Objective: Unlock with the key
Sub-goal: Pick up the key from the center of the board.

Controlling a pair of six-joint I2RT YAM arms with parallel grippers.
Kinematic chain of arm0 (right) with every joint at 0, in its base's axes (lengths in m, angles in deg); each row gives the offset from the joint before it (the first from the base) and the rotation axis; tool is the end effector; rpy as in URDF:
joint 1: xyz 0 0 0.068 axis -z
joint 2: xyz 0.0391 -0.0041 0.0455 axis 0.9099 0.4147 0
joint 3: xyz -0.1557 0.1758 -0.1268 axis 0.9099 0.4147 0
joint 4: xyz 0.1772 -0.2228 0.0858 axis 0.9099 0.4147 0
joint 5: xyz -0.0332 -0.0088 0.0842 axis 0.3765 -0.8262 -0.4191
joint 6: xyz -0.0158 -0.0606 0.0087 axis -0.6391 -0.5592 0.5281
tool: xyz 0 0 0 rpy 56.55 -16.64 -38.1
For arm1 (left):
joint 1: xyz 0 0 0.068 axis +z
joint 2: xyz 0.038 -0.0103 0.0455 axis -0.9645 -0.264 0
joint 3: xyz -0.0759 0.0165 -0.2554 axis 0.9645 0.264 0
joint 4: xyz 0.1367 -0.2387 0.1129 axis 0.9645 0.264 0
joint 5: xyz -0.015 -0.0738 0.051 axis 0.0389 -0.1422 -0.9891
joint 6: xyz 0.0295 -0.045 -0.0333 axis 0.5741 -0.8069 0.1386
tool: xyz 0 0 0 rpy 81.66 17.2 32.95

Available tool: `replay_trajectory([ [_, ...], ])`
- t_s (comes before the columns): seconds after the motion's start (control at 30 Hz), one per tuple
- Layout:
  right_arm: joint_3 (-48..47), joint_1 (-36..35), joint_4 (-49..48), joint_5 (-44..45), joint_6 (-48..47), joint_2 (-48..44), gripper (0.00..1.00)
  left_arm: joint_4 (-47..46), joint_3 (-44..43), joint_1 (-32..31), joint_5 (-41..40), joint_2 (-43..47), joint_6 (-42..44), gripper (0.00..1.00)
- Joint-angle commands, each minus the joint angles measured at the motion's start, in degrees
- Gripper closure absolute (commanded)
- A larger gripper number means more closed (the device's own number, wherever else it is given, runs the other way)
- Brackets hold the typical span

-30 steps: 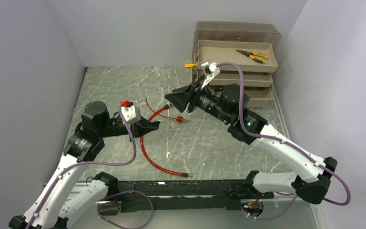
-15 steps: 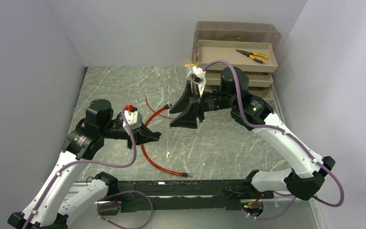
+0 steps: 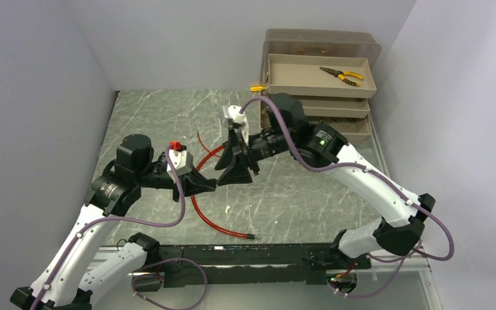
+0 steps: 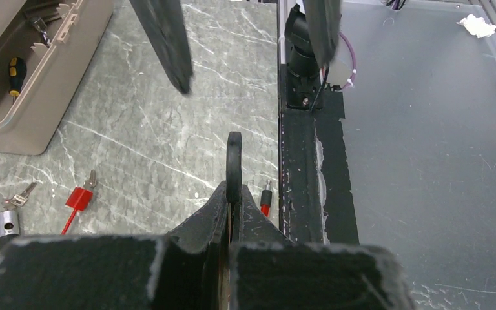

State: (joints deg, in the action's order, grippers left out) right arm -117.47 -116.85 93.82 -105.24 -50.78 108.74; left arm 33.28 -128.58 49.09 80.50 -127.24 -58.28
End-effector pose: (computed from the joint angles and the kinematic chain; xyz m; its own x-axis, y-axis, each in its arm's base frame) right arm 0.1769 0.2817 0.4581 -0.1873 -0.2609 -0.9470 -0.9540 -0.1815 0.2387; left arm 0.1547 -0.1211 0.3768 -0.0662 0.1933 -0.9789 0.9974 0.0423 -0.0591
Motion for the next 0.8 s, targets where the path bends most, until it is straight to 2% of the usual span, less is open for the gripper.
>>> replay_trajectory([
  [0.0,-5.0,-4.2,5.5,5.3,-6.9,2.5,0.51,-2.3,-1.6,-0.2,0.5,-0.1,-0.3,1.00],
  [0.13,-6.2,-6.4,7.7,10.3,-8.5,3.7,0.55,-1.6,-1.9,-0.2,0.4,-0.1,0.3,1.00],
  [0.5,-7.5,-8.4,10.1,16.0,-10.4,5.1,0.63,-1.6,-1.9,-0.2,0.5,0.2,0.4,1.00],
  [0.77,-7.1,-9.8,9.8,18.3,-11.1,5.9,0.80,-1.2,-2.5,-0.2,0.7,0.1,0.5,1.00],
])
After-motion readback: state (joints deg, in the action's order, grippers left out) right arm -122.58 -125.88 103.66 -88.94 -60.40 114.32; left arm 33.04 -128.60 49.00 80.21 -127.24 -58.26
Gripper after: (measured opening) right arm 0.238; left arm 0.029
